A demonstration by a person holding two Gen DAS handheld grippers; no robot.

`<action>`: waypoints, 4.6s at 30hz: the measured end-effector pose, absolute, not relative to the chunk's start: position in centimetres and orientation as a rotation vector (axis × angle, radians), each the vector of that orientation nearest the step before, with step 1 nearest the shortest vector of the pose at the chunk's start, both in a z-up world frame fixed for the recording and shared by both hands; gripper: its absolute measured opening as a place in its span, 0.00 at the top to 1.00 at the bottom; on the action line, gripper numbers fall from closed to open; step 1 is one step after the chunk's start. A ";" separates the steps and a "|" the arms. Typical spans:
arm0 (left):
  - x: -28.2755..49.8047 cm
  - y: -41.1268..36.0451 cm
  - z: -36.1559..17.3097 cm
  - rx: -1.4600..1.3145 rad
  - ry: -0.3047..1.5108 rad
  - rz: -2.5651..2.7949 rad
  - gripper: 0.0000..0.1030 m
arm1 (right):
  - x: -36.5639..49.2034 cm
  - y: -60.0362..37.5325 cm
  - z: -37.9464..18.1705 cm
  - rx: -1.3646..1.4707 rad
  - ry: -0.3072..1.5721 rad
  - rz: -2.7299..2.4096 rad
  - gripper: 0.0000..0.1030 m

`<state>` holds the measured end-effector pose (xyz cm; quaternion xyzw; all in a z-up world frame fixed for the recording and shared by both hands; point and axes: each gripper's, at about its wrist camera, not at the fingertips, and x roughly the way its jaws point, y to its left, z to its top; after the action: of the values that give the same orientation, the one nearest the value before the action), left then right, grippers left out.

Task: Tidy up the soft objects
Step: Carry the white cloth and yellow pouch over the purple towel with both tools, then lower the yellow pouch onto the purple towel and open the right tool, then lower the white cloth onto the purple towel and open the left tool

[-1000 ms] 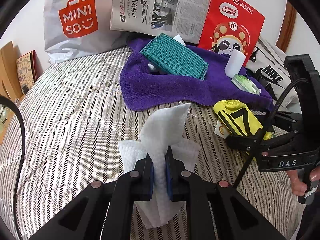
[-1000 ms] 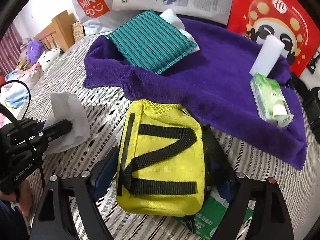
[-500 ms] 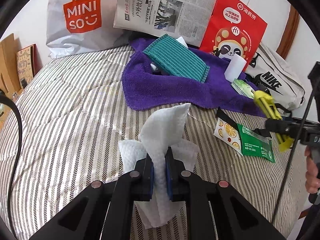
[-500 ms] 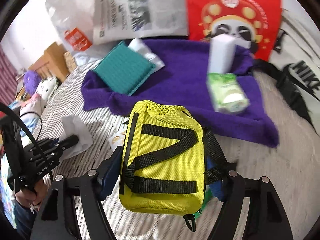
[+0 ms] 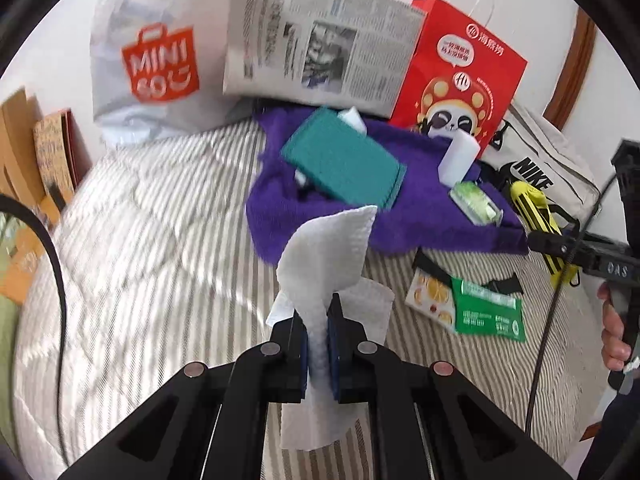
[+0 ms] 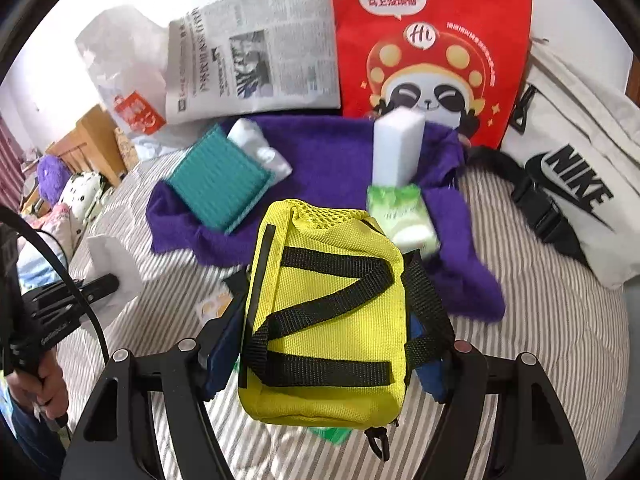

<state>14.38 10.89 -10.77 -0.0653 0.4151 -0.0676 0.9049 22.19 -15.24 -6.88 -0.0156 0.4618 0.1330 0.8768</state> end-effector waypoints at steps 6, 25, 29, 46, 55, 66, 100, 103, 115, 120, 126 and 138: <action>17.0 10.3 -6.9 -0.074 0.791 -0.171 0.92 | 25.4 -14.6 -5.4 -0.001 0.950 0.270 0.29; 29.7 7.8 -2.7 -0.133 0.761 -0.200 0.92 | 34.5 -12.9 -4.3 -0.011 0.996 0.259 0.29; 30.0 7.7 -3.8 -0.153 0.763 -0.204 0.92 | 35.0 -12.6 -5.6 -0.019 1.037 0.266 0.29; 31.3 9.3 -5.3 -0.166 0.814 -0.174 0.92 | 36.4 -10.4 -9.9 -0.090 1.093 0.277 0.29; 31.6 9.3 -5.6 -0.157 0.825 -0.181 0.92 | 36.9 -7.8 -13.0 -0.243 1.100 0.265 0.29; 31.8 9.0 -6.1 -0.137 0.843 -0.182 0.92 | 37.9 -8.6 -14.1 -0.231 1.172 0.283 0.20; 33.7 3.0 -7.6 0.004 0.899 -0.189 0.92 | 32.8 -21.4 0.1 -0.009 0.939 0.258 0.20; 35.1 1.6 -8.1 0.003 0.923 -0.214 0.92 | 32.3 -23.5 0.9 0.043 0.917 0.237 0.20; 40.4 -2.7 -12.8 0.104 1.073 -0.150 0.92 | 32.5 -26.2 0.6 0.154 0.925 0.242 0.20; 40.8 -3.2 -13.6 0.128 1.100 -0.157 0.91 | 32.4 -26.3 0.8 0.170 0.916 0.253 0.20; 40.5 -4.0 -13.2 0.151 1.142 -0.210 0.55 | 32.6 -25.6 0.3 0.132 0.936 0.228 0.20; 37.4 -5.1 -7.8 0.157 1.058 -0.211 0.51 | 31.8 -24.9 1.0 0.092 0.912 0.245 0.20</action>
<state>37.44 -5.13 -7.79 0.0745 0.5030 -0.1004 0.8552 31.78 -24.89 0.96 0.0442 0.4390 0.1181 0.8896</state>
